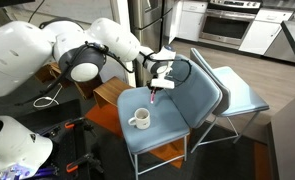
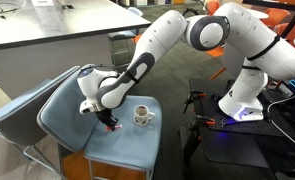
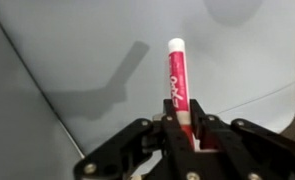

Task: Take the marker out of the cup and put it on the seat of the chair

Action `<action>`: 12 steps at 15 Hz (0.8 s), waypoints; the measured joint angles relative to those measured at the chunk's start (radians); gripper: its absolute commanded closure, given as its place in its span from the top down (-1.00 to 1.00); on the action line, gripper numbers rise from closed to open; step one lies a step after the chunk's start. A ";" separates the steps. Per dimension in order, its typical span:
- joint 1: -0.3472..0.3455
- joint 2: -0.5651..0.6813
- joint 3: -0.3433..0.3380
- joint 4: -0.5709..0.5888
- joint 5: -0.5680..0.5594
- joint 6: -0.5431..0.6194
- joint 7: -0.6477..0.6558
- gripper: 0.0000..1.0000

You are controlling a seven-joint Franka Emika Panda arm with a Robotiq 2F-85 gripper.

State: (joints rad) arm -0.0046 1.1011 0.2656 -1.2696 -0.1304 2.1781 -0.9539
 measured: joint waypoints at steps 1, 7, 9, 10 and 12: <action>0.009 0.020 0.000 0.041 0.000 -0.042 0.000 0.18; 0.039 0.024 -0.002 0.186 0.077 -0.287 0.185 0.99; 0.032 0.003 0.002 0.181 0.121 -0.269 0.264 1.00; 0.027 -0.009 0.002 0.169 0.140 -0.243 0.295 1.00; 0.015 -0.042 0.002 0.114 0.161 -0.162 0.335 1.00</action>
State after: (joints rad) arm 0.0101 1.0591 0.2677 -1.1552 0.0311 2.0165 -0.6185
